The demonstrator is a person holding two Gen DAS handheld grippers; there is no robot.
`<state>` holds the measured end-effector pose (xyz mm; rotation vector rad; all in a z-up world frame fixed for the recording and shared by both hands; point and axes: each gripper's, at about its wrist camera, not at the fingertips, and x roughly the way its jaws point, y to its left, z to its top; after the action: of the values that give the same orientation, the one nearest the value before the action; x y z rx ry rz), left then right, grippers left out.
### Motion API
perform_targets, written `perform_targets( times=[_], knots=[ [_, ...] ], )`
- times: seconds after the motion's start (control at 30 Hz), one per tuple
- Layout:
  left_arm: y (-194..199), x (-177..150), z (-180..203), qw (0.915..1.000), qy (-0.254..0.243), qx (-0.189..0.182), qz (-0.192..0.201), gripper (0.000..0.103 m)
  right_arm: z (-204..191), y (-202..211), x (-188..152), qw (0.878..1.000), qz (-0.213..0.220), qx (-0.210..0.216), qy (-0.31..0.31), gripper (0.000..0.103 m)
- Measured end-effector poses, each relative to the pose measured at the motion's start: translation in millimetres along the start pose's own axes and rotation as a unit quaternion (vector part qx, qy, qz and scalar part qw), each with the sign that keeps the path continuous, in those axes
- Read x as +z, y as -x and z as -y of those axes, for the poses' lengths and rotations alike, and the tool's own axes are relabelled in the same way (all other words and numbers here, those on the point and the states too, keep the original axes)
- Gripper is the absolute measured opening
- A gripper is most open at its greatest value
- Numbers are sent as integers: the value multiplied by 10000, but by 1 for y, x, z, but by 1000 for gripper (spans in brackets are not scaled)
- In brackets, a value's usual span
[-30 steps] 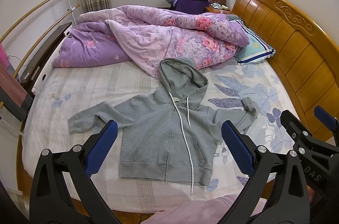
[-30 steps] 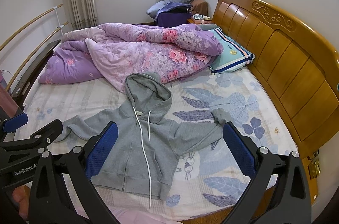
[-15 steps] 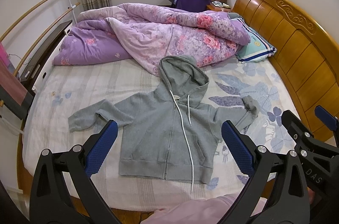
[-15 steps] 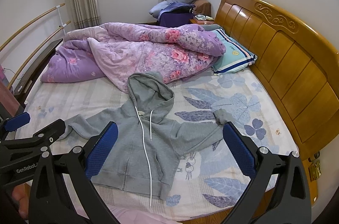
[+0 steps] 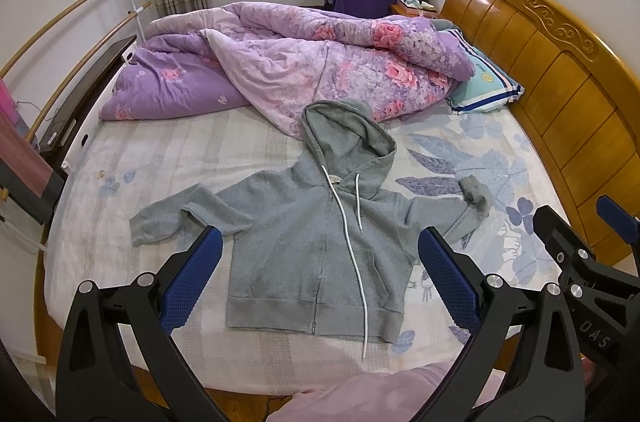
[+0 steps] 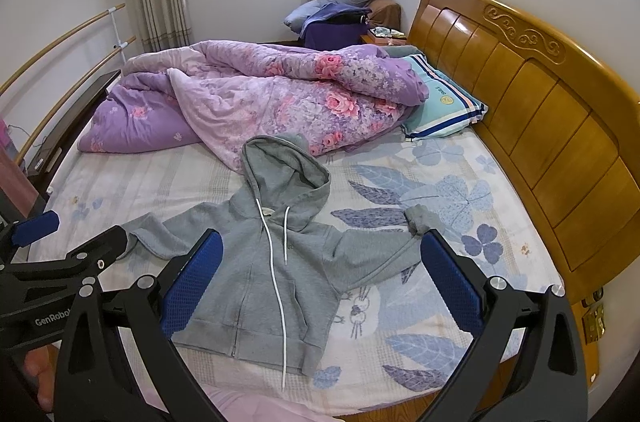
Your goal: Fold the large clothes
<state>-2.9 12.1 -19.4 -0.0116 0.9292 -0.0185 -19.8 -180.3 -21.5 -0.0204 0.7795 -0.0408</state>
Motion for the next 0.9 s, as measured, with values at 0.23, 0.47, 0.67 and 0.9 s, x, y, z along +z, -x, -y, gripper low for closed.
perform_targets(
  times=[0.23,0.47,0.67,0.9],
  knots=[
    [-1,2,-1,9999,71,-55,-93,98,0,-2,-2,10000,-80,31,16,96],
    [-2,-4,-2,9989,180,92,-428,98,-1,-5,-4,9996,-215,172,112,96],
    [7,-12,-7,9985,344,64,-421,98,-6,-9,-7,9984,-356,377,237,96],
    [21,-26,-7,9976,467,249,-446,98,-17,-15,-12,9945,-549,763,463,96]
  ],
)
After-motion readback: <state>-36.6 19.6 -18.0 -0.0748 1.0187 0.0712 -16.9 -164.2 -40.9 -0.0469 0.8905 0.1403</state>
